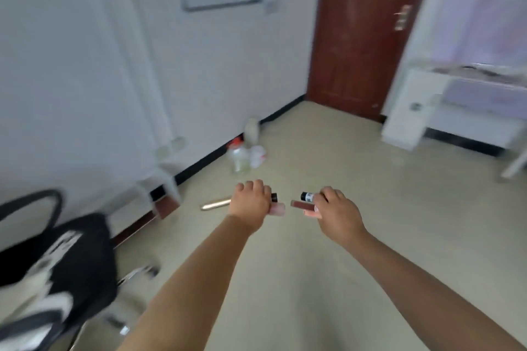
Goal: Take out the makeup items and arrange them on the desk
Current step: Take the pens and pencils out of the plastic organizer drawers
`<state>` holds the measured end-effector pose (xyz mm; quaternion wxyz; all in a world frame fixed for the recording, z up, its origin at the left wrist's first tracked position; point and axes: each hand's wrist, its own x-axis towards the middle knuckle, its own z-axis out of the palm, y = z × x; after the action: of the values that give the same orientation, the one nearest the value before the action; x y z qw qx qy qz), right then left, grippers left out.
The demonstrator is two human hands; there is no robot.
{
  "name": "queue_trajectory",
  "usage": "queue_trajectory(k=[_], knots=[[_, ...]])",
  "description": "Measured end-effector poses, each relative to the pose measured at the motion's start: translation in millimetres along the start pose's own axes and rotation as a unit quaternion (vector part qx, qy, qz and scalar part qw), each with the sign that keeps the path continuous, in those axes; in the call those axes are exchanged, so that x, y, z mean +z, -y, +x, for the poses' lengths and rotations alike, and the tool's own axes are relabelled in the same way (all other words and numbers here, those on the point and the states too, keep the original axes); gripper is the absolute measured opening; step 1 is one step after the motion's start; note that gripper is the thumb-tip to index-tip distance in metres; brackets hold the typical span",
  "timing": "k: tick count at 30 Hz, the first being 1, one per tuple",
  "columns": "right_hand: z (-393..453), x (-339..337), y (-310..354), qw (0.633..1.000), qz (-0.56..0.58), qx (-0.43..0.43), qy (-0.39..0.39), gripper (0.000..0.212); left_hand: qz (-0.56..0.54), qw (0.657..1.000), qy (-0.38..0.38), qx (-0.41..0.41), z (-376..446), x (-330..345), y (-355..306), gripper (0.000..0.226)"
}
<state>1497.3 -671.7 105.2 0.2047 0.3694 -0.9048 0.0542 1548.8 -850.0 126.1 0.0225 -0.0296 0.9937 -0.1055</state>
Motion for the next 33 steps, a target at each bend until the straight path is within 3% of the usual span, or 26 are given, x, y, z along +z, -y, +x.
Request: queue_trajectory(k=[6,12,21,33], knots=[[-33,-25,-233,0.974,-0.066,0.183,0.113,0.034,0.026,0.984,-0.081,0.158,165,-77,-183,0.035],[-52,-54,-402,0.957,-0.103,0.256,0.09,0.039,0.031,0.959,-0.123,0.255,286,-135,-326,0.032],[-5,-40,-639,0.929,-0.113,0.342,0.084,0.034,-0.015,0.946,-0.131,0.295,490,-189,-491,0.033],[121,-6,-967,0.905,-0.089,0.411,0.071,0.028,-0.008,0.929,-0.142,0.342,816,-281,-631,0.036]])
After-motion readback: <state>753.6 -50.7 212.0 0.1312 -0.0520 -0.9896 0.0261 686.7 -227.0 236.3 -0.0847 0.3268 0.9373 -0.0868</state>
